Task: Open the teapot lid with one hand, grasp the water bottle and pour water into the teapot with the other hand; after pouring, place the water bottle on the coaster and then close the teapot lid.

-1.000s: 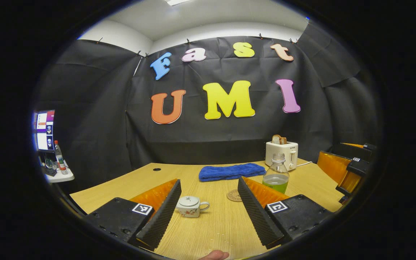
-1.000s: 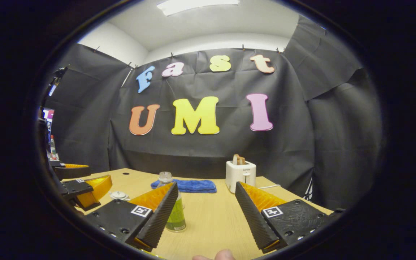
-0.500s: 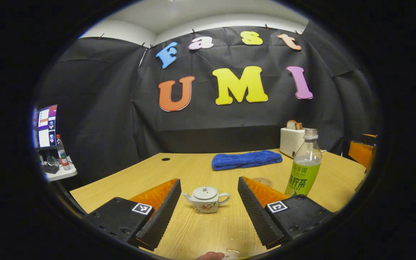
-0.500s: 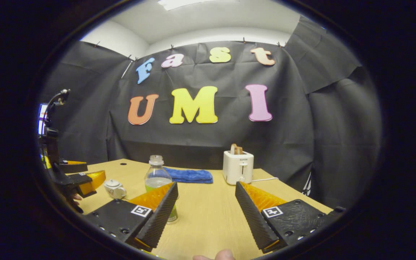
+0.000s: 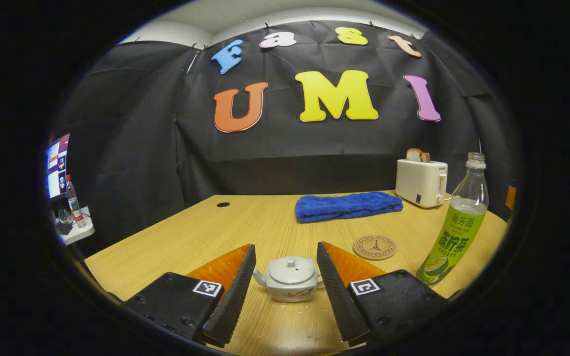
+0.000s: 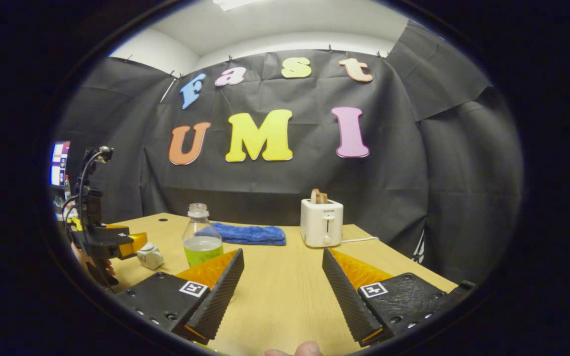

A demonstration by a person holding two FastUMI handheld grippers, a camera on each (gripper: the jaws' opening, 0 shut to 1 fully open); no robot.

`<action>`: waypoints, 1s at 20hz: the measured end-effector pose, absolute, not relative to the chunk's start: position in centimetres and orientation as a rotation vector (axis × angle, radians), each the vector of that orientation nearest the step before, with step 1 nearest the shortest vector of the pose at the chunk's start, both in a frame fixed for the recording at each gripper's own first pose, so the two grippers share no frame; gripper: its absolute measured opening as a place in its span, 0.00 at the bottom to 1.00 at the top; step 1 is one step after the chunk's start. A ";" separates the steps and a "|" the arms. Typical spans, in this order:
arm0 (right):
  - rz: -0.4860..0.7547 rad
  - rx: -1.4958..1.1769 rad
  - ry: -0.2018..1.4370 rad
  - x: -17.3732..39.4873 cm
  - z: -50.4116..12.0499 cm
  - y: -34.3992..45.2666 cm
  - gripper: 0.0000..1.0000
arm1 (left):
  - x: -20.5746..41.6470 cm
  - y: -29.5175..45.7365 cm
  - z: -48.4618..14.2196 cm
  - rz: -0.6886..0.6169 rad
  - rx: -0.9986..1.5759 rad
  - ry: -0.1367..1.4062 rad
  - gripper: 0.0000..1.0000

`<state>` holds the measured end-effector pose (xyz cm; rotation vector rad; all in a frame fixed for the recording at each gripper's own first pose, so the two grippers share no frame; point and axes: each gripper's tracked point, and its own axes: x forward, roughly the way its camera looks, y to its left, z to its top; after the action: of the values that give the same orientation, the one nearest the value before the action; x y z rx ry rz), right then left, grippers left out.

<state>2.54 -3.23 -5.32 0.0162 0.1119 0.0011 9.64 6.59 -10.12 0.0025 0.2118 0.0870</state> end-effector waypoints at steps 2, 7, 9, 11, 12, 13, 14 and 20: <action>-0.007 0.020 0.115 2.9 -5.4 -3.5 0.95 | 10.3 6.6 -10.7 0.093 0.004 0.229 0.71; -0.014 0.031 0.136 3.7 -5.9 -4.2 0.98 | 11.2 6.5 -11.6 0.100 0.000 0.252 0.48; -0.019 0.035 0.134 3.8 -5.9 -4.4 0.98 | 11.2 6.3 -11.6 0.100 -0.004 0.261 0.43; -0.017 0.036 0.137 3.8 -6.2 -4.3 0.98 | 11.3 6.5 -11.7 0.111 0.004 0.258 0.37; -0.016 0.035 0.139 3.7 -6.2 -4.4 0.98 | 11.4 6.6 -11.7 0.115 0.005 0.260 0.27; -0.016 0.034 0.139 3.7 -6.3 -4.4 0.98 | 11.3 6.4 -11.6 0.111 0.004 0.257 0.20; -0.015 0.035 0.138 3.7 -6.4 -4.5 0.98 | 11.3 6.5 -11.5 0.112 0.003 0.255 0.12; 0.075 0.048 0.126 3.5 -6.7 -2.7 0.94 | 10.9 6.4 -10.8 0.105 -0.006 0.243 0.03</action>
<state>3.50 -2.69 -6.66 0.0476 0.1264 0.0747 10.95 6.42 -10.76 -0.0064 0.2433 0.1047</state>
